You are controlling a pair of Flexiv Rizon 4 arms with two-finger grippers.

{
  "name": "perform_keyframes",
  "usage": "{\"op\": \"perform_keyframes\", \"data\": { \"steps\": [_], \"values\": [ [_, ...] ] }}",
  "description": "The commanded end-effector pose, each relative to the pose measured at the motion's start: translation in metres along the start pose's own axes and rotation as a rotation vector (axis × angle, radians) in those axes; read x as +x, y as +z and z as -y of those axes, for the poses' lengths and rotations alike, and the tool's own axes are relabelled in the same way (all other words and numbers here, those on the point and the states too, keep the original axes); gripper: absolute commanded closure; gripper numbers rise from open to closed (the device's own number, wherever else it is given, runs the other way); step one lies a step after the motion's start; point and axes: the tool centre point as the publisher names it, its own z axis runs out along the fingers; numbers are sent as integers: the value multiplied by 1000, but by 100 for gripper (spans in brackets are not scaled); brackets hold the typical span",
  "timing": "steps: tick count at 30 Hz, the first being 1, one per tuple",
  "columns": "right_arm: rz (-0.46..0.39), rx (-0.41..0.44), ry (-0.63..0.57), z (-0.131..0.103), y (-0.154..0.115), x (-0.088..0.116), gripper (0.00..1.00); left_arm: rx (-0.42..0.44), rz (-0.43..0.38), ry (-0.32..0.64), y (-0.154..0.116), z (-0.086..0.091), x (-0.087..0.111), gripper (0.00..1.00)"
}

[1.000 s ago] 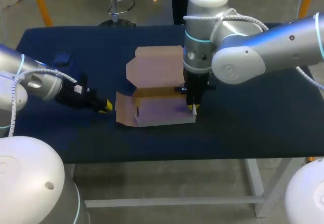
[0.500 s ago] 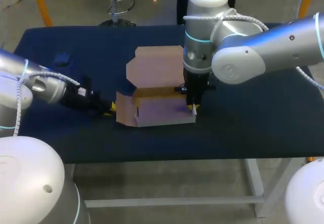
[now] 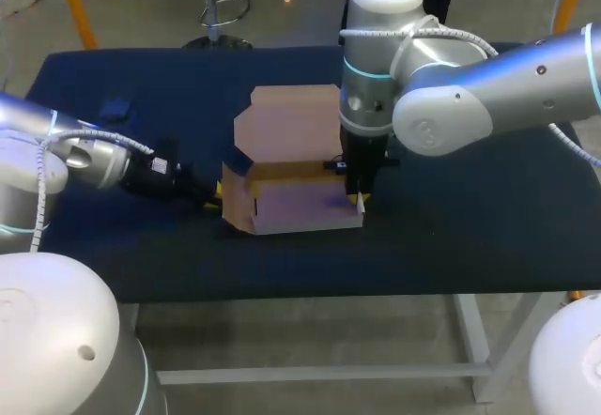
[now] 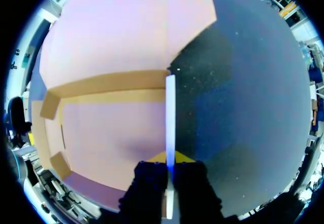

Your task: Assemble the packaging by folding the flat box into shape, placing the metal phone stand inside, and closing the box properly

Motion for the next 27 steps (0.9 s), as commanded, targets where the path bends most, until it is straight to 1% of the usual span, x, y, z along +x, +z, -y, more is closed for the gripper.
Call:
{"op": "perform_keyframes", "data": {
  "steps": [1, 15, 18, 22, 27],
  "values": [
    [1, 4, -1, -1, 0, 1, 100, -3, -10, 2, 2, 4, 6, 70],
    [1, 4, -1, -1, 0, 1, 100, -6, -40, -15, 12, 11, 29, 66],
    [1, 4, -1, -1, 0, 1, 100, -4, -43, -22, 14, 12, 34, 67],
    [1, 4, -1, -1, 0, 1, 100, -4, -42, -30, 16, 13, 38, 66],
    [1, 4, -1, -1, 0, 1, 100, -13, -43, -67, 19, 14, 40, 66]
  ]
}}
